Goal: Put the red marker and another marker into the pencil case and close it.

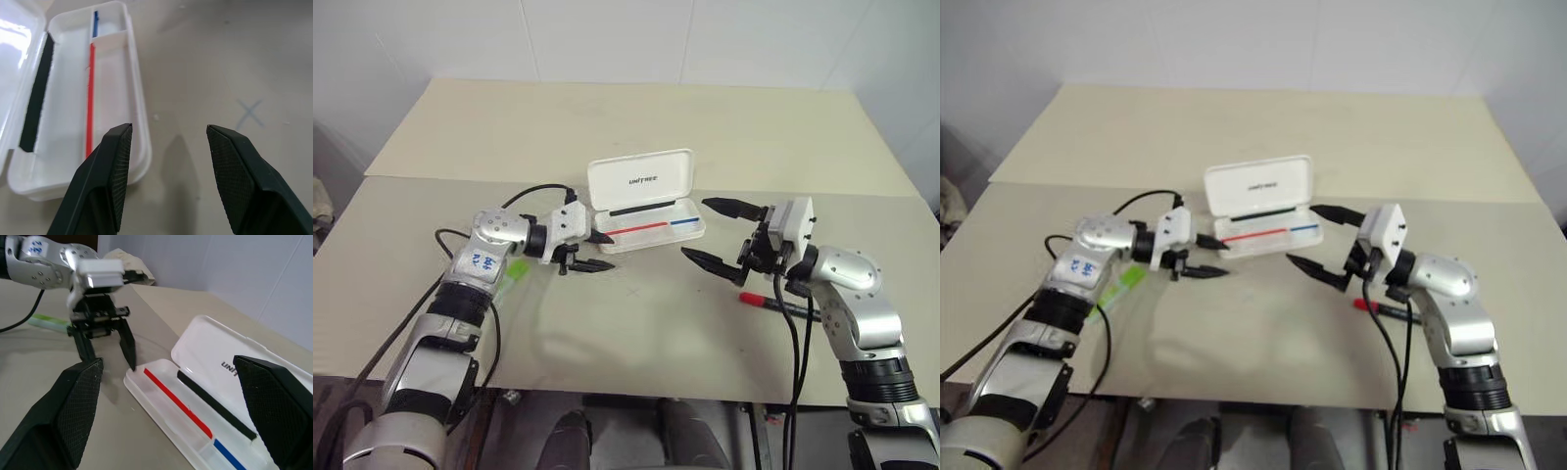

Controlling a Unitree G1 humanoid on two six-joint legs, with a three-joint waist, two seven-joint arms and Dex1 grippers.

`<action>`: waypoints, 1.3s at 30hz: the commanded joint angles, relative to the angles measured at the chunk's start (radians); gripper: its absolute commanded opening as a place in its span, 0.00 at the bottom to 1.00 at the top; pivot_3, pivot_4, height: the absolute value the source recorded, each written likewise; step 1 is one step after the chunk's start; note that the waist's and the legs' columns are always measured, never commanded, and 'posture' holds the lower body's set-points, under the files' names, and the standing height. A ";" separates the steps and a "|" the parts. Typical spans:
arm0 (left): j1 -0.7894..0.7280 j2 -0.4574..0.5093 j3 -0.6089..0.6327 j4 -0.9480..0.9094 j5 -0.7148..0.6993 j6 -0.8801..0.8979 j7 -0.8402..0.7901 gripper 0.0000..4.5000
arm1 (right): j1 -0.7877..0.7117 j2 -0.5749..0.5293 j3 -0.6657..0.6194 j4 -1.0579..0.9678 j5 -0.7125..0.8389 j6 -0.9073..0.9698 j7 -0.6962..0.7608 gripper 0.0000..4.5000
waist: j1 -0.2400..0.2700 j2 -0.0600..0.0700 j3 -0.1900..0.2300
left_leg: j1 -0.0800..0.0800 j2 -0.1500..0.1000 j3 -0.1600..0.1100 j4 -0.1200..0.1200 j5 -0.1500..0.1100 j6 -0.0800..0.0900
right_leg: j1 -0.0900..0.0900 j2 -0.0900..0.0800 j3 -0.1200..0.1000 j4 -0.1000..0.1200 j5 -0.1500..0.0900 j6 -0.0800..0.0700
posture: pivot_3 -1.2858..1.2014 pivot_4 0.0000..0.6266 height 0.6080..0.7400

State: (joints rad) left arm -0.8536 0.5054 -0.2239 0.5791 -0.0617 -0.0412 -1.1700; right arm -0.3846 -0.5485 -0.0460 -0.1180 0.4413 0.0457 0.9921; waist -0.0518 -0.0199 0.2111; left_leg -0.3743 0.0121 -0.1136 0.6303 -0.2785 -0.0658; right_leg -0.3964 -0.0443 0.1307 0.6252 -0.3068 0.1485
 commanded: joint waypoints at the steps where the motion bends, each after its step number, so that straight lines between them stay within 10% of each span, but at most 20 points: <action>1: -0.051 -0.014 0.003 0.072 0.039 -0.030 0.038 0.57 | 0.008 -0.006 -0.022 -0.056 0.018 0.005 -0.014 1.00 | 0.000 0.000 0.000 | 0.000 0.000 0.000 0.000 0.000 0.000 | 0.000 0.000 0.000 0.000 0.000 0.000 | 0.52 0.24 1.00; 30: -0.214 -0.139 -0.062 0.381 0.181 -0.013 -0.003 0.57 | -0.033 -0.133 -0.050 -0.082 0.056 0.099 0.054 1.00 | -0.001 -0.001 0.001 | 0.001 0.000 0.000 0.001 0.001 0.000 | 0.000 0.000 0.000 0.002 0.000 0.001 | 0.52 0.24 1.00; 39: -0.212 -0.160 -0.084 0.393 0.202 0.011 -0.030 0.02 | -0.044 -0.134 -0.054 -0.078 0.051 0.097 0.054 1.00 | 0.003 -0.002 0.001 | 0.001 -0.001 0.000 0.000 0.001 0.000 | 0.001 0.000 0.000 0.002 -0.001 0.002 | 0.52 0.24 1.00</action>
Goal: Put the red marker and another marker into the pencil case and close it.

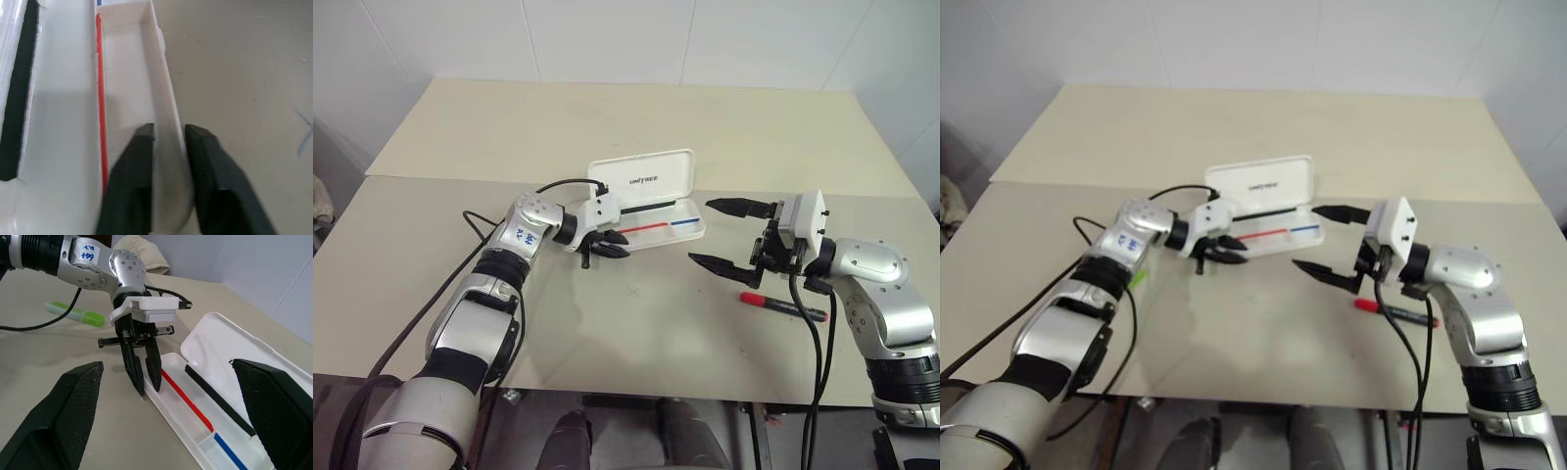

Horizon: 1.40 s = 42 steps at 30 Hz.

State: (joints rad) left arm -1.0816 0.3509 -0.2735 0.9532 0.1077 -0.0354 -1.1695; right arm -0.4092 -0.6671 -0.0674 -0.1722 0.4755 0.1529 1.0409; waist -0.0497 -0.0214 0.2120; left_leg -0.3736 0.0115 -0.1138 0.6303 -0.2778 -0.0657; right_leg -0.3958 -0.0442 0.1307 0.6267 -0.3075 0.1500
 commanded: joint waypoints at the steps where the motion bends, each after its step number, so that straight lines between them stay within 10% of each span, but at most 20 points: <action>1: 0.017 -0.006 -0.037 0.017 0.033 0.004 -0.039 0.01 | -0.021 -0.016 -0.033 -0.023 0.016 -0.009 0.007 1.00 | 0.004 0.000 0.000 | 0.000 0.000 0.000 0.000 0.000 0.000 | 0.000 0.000 0.000 0.000 0.000 0.000 | 0.52 0.24 1.00; 10: 0.025 0.013 -0.032 -0.083 0.025 -0.037 -0.045 0.01 | -0.026 -0.029 -0.034 0.006 0.014 -0.009 0.037 1.00 | 0.016 0.000 0.000 | 0.000 0.000 0.000 0.000 0.000 0.000 | 0.001 0.000 0.000 -0.001 0.000 0.000 | 0.52 0.24 1.00; 26: 0.407 0.163 -0.023 -0.911 -0.076 0.243 -0.108 0.01 | 0.181 -0.134 -0.178 -0.080 0.068 0.031 0.067 1.00 | 0.022 0.000 0.000 | -0.002 0.001 0.000 0.000 0.000 0.000 | -0.001 0.000 0.000 0.000 -0.002 -0.001 | 0.52 0.24 1.00; 40: 0.471 0.193 -0.048 -0.965 -0.077 0.302 -0.061 0.01 | 0.226 -0.129 -0.207 -0.170 0.095 0.073 0.018 1.00 | 0.021 0.000 0.000 | 0.000 0.000 0.000 0.001 0.000 0.000 | 0.001 0.000 0.000 -0.001 -0.002 -0.001 | 0.52 0.24 1.00; 42: 0.469 0.196 -0.058 -0.966 -0.085 0.324 -0.071 0.14 | 0.218 -0.127 -0.202 -0.168 0.092 0.075 0.012 1.00 | 0.021 0.000 0.000 | 0.000 0.001 0.000 0.001 0.000 0.000 | 0.001 0.000 0.000 -0.001 -0.002 -0.001 | 0.52 0.24 1.00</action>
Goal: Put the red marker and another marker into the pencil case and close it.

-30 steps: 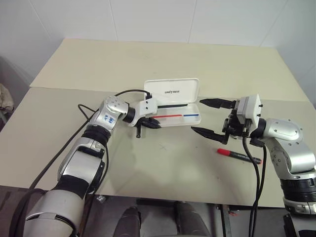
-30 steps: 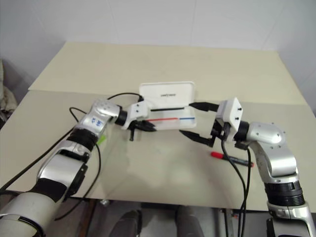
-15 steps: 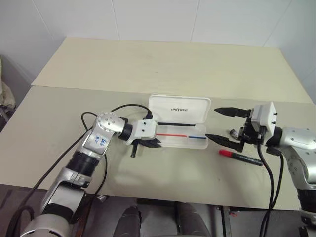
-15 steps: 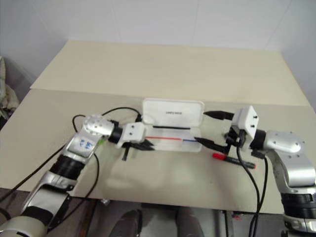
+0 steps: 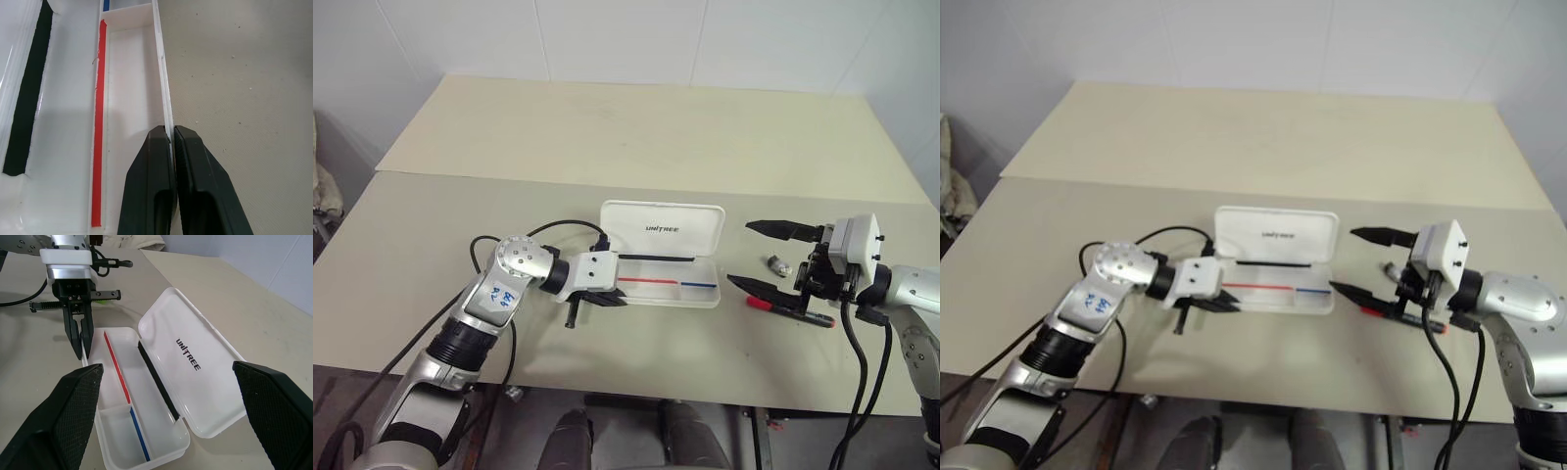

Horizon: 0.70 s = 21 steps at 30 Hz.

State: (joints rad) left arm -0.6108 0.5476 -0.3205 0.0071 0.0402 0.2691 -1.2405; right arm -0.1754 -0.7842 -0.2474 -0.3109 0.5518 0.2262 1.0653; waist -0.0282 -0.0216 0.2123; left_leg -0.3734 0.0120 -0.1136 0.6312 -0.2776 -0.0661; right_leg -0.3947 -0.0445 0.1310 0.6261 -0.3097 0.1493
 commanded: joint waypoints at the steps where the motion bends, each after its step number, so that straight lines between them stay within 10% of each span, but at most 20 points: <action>1: -0.007 -0.007 -0.014 -0.020 -0.021 0.010 0.003 0.18 | -0.022 -0.007 -0.016 -0.027 0.013 0.001 -0.016 1.00 | 0.000 0.000 0.000 | 0.000 0.000 0.000 0.000 0.000 0.000 | 0.000 0.000 0.000 0.000 0.000 0.000 | 0.52 0.24 1.00; 4: -0.018 -0.020 -0.016 -0.026 -0.031 -0.010 0.010 0.40 | -0.031 0.002 -0.004 -0.025 0.007 -0.001 -0.027 1.00 | 0.000 0.000 0.000 | 0.000 0.000 0.000 0.000 0.000 0.000 | 0.000 0.000 0.000 0.000 0.000 0.000 | 0.52 0.24 1.00; 15: -0.010 0.000 0.030 -0.071 -0.075 0.015 0.045 0.40 | -0.029 0.041 0.037 -0.022 -0.001 -0.014 -0.056 1.00 | -0.001 0.000 0.000 | 0.000 0.000 0.000 0.000 0.000 0.000 | 0.000 0.000 0.000 0.000 0.000 0.000 | 0.52 0.24 1.00; 21: 0.003 -0.037 0.137 -0.070 -0.198 0.000 0.088 0.73 | -0.028 0.032 0.025 -0.004 0.003 -0.009 -0.046 1.00 | -0.001 0.000 0.000 | 0.000 0.000 0.000 0.000 0.000 0.000 | 0.000 0.000 0.000 0.000 0.000 0.000 | 0.52 0.24 1.00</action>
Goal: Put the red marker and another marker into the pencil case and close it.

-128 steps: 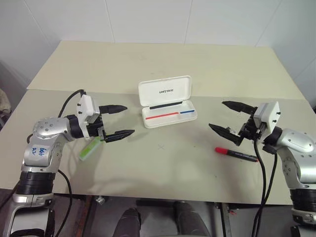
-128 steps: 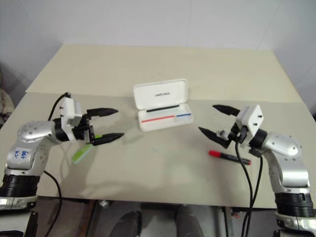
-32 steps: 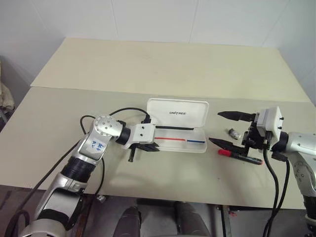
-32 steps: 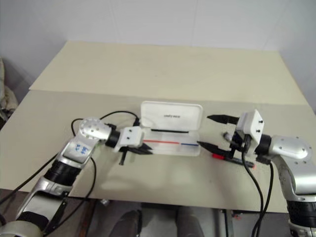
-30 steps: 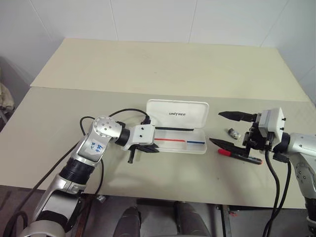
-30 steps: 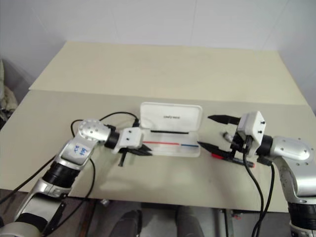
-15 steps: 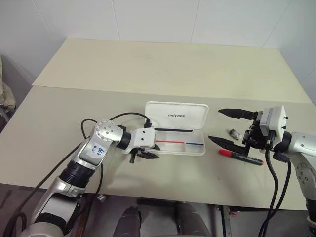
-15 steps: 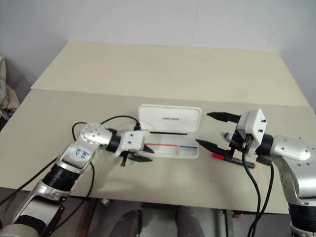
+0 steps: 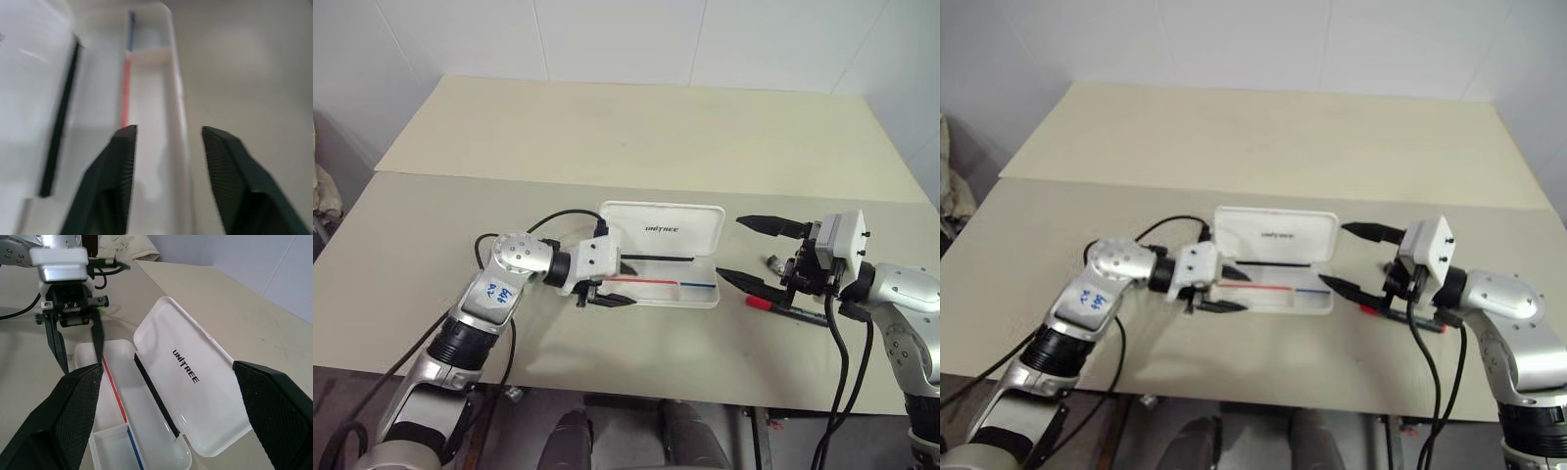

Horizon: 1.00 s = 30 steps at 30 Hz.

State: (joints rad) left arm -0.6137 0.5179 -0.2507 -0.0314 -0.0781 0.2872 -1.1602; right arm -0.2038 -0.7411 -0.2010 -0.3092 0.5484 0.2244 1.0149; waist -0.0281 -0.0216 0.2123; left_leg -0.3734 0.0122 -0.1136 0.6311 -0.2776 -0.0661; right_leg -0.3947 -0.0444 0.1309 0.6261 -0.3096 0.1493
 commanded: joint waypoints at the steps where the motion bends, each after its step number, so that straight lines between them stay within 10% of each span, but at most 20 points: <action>1: 0.002 -0.003 0.088 -0.026 -0.102 -0.021 0.002 0.80 | -0.005 -0.015 -0.031 0.002 0.013 0.002 0.001 1.00 | -0.001 0.000 0.000 | 0.000 0.000 0.000 0.000 0.000 0.000 | 0.000 0.000 0.000 0.000 0.000 0.000 | 0.52 0.24 1.00; 4: -0.025 0.014 0.150 0.013 -0.166 -0.057 -0.024 1.00 | -0.024 -0.049 -0.050 0.035 0.022 0.028 0.020 1.00 | -0.002 0.000 0.000 | 0.000 0.000 0.000 0.000 0.000 0.000 | 0.000 0.000 0.000 0.000 0.000 0.000 | 0.52 0.24 1.00; 16: -0.003 0.175 0.291 -0.026 -0.443 0.055 -0.235 1.00 | -0.015 -0.322 0.069 0.355 -0.196 -0.088 0.296 1.00 | -0.004 0.000 0.000 | 0.000 0.000 0.001 -0.001 0.000 0.000 | 0.000 0.000 0.000 -0.001 0.000 0.000 | 0.52 0.24 1.00; 30: 0.125 0.240 0.364 -0.111 -0.496 0.063 -0.216 1.00 | -0.145 -0.342 0.213 0.670 -0.329 -0.136 0.479 1.00 | -0.010 0.001 0.000 | 0.001 0.000 0.001 0.000 0.000 0.000 | 0.000 -0.001 0.000 -0.001 0.000 0.000 | 0.52 0.24 1.00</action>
State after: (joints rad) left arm -0.4919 0.7374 0.0728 -0.1006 -0.5405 0.3495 -1.3835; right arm -0.3334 -1.0767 0.0065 0.3315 0.2354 0.1054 1.4642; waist -0.0379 -0.0210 0.2128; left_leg -0.3726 0.0126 -0.1123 0.6309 -0.2777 -0.0663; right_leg -0.3949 -0.0450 0.1311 0.6257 -0.3100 0.1488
